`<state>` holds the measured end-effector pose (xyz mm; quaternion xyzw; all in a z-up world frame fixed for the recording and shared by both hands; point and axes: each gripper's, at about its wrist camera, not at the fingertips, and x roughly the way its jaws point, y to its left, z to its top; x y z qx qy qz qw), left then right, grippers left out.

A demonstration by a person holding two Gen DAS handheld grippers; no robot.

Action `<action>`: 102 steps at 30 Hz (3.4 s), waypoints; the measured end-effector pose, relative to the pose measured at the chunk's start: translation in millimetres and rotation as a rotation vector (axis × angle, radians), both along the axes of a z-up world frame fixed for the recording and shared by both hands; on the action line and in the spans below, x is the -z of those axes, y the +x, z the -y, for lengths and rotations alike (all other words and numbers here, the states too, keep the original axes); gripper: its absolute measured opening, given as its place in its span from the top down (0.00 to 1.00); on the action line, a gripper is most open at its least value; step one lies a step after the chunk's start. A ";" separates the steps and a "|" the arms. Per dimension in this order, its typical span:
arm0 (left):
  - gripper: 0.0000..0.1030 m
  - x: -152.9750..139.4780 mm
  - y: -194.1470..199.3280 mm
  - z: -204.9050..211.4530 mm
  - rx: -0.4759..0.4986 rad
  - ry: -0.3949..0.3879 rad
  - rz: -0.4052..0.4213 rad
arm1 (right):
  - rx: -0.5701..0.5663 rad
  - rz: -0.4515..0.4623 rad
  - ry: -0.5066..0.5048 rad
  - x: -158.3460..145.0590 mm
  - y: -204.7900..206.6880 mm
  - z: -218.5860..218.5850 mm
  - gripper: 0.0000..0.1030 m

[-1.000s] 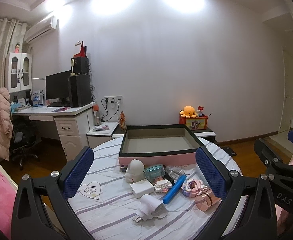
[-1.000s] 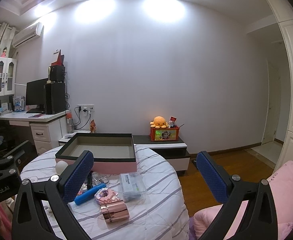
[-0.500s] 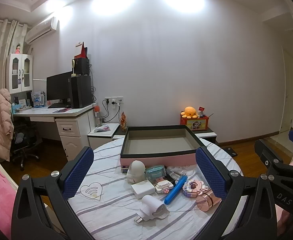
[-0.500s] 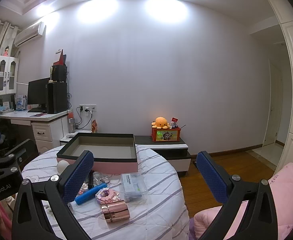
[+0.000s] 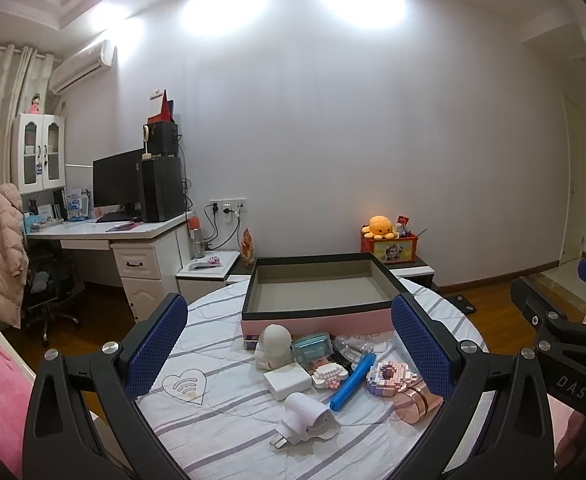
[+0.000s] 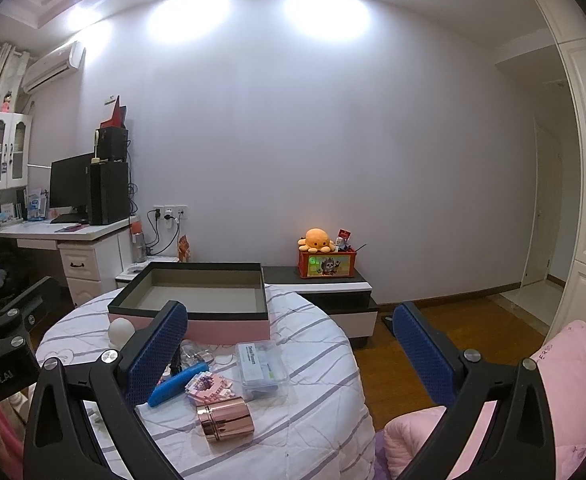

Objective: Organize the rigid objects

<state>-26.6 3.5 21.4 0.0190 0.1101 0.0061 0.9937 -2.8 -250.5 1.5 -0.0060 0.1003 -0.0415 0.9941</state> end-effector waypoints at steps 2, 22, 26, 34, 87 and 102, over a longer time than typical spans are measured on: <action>0.00 0.5 0.7 -0.2 -0.004 0.000 -0.002 | 0.006 -0.002 0.005 -0.4 1.1 1.2 0.00; 0.00 8.2 7.9 -3.1 -0.018 -0.005 -0.023 | 0.008 -0.002 0.011 -1.3 -0.3 2.5 0.00; 0.00 10.1 10.6 -3.8 -0.014 -0.006 -0.028 | 0.007 -0.005 0.008 -0.7 0.3 2.5 0.00; 0.00 28.8 36.3 -7.0 -0.003 0.000 -0.136 | 0.014 -0.086 -0.025 8.9 17.1 -3.3 0.00; 0.00 142.8 242.2 -56.4 -0.028 -0.056 -0.686 | -0.102 -0.710 -0.031 127.9 231.4 -9.0 0.14; 0.46 139.4 231.5 -54.3 0.010 -0.076 -0.661 | -0.106 -0.694 0.029 119.5 220.3 -3.7 0.38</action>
